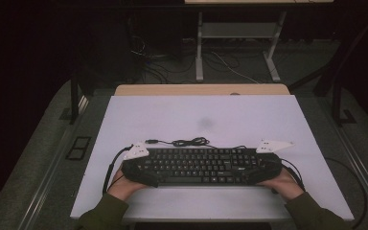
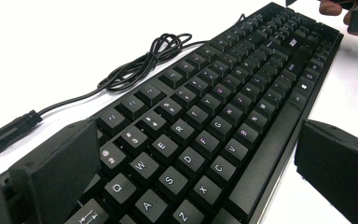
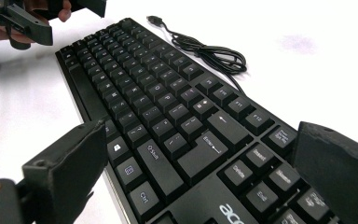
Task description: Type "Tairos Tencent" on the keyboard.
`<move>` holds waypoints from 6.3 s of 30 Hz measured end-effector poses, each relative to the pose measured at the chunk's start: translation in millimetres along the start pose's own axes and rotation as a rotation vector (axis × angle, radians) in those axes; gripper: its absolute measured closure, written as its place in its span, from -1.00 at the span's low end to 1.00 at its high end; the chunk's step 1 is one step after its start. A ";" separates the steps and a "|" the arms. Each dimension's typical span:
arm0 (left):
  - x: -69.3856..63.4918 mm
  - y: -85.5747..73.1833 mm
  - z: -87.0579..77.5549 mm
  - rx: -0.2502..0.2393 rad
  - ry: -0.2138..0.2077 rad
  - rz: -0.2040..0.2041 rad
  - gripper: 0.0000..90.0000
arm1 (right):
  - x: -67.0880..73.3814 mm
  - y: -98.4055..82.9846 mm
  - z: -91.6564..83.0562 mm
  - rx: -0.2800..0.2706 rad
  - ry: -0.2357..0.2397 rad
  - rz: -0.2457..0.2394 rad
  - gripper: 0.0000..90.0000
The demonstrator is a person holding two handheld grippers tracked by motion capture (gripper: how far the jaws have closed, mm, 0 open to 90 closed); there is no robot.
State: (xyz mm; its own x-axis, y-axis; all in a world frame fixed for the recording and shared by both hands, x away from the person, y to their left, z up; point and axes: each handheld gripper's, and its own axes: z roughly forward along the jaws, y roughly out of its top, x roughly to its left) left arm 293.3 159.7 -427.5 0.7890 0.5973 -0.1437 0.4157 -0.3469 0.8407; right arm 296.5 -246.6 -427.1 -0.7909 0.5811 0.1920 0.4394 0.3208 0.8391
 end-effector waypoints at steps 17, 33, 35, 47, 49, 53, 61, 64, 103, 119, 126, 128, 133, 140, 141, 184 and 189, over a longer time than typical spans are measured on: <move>0.4 5.0 5.9 0.000 -0.008 -0.003 -1.00 | 3.3 8.1 14.1 0.019 0.027 -0.001 -0.93; 5.3 13.0 15.5 -0.012 -0.014 -0.014 -1.00 | 7.0 16.8 25.8 0.048 0.060 -0.020 -0.63; 5.7 14.1 17.2 -0.013 -0.015 -0.018 -1.00 | 6.7 17.5 26.5 0.054 0.065 -0.018 -0.57; 7.3 21.3 25.7 -0.012 -0.018 -0.021 -1.00 | 8.5 20.5 36.8 0.090 0.092 -0.031 -0.14; 7.4 22.5 27.7 -0.012 -0.020 -0.022 -1.00 | 8.2 20.2 37.2 0.094 0.101 -0.035 -0.10; 7.1 25.0 30.5 -0.010 -0.020 -0.020 -1.00 | 8.4 19.5 37.1 0.104 0.114 -0.036 0.11; 5.0 29.1 37.9 -0.017 -0.021 -0.017 -1.00 | 9.9 18.1 38.0 0.132 0.116 -0.067 0.48; 3.0 29.5 39.9 -0.020 -0.019 -0.011 -1.00 | 10.2 17.3 39.0 0.145 0.117 -0.075 0.60; -1.6 29.4 45.2 0.007 -0.028 0.011 -0.84 | 12.5 8.6 42.1 0.243 0.140 -0.166 0.99; -0.2 27.4 47.3 0.064 -0.035 0.006 -0.01 | 12.9 8.4 42.1 0.244 0.137 -0.167 0.99; 1.2 26.9 49.1 0.082 -0.038 -0.001 0.54 | 12.9 8.4 42.0 0.244 0.137 -0.166 0.99; 1.7 27.2 48.5 0.087 -0.040 -0.007 0.70 | 12.9 8.4 42.1 0.244 0.137 -0.166 0.99; 2.9 27.1 49.3 0.105 -0.041 -0.009 0.97 | 12.9 8.5 42.1 0.244 0.138 -0.166 0.99; 2.3 25.7 52.5 0.141 -0.050 -0.003 0.97 | 12.9 8.5 42.1 0.244 0.138 -0.166 0.99; 1.9 25.6 53.0 0.141 -0.048 -0.006 0.97 | 12.8 8.5 42.1 0.245 0.138 -0.164 0.99; 1.2 26.0 50.9 0.136 -0.060 0.002 0.87 | 12.9 8.5 42.1 0.246 0.137 -0.162 0.99; 1.5 26.9 47.8 0.114 -0.060 -0.005 0.71 | 13.0 8.6 42.1 0.245 0.136 -0.166 0.99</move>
State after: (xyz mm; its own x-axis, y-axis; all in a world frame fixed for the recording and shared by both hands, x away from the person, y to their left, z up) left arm 327.2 116.8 -430.0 0.8110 0.5563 -0.1812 0.4654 -0.4258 0.7759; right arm 307.9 -204.7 -438.8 -0.9025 0.4062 0.1431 0.3765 0.5826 0.7203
